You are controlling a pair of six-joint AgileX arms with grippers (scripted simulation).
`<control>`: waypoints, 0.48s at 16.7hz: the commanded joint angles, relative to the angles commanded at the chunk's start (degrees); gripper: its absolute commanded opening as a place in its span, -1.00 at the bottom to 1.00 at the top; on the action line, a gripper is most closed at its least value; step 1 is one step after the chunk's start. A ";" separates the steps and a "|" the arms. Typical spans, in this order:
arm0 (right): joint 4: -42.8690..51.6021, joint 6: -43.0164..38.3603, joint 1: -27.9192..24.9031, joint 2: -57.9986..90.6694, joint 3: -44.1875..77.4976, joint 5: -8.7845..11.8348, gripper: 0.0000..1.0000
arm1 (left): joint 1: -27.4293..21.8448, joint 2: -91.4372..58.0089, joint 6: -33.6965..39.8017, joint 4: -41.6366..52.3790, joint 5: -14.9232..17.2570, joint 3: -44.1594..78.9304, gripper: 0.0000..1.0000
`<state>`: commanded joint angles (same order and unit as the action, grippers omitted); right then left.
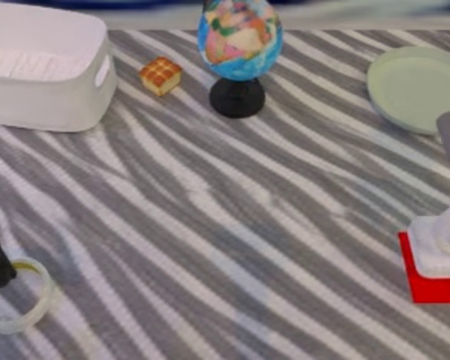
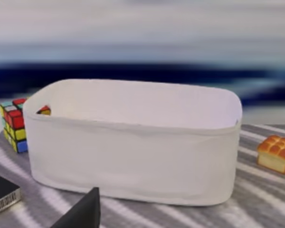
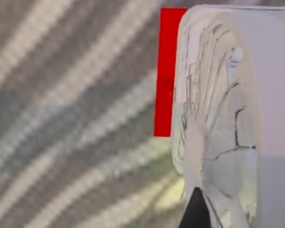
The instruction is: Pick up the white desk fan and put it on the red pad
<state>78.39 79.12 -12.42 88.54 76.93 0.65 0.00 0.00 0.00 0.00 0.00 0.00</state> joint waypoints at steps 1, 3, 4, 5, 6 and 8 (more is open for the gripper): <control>-0.09 0.73 0.46 -0.32 -0.34 0.02 -1.00 | 0.00 0.00 0.00 0.00 0.00 0.00 1.00; -0.11 0.90 0.57 -0.39 -0.42 0.02 -1.00 | 0.00 0.00 0.00 0.00 0.00 0.00 1.00; -0.11 0.90 0.57 -0.39 -0.42 0.02 -1.00 | 0.00 0.00 0.00 0.00 0.00 0.00 1.00; -0.01 0.74 0.31 -0.15 -0.24 0.01 -1.00 | 0.00 0.00 0.00 0.00 0.00 0.00 1.00; -0.23 0.78 0.28 -0.14 -0.46 0.02 -1.00 | 0.00 0.00 0.00 0.00 0.00 0.00 1.00; -2.36 0.75 0.41 -0.05 -2.28 0.06 -1.00 | 0.00 0.00 0.00 0.00 0.00 0.00 1.00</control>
<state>76.04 79.87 -12.01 88.49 74.65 0.72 0.00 0.00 0.00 0.00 0.00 0.00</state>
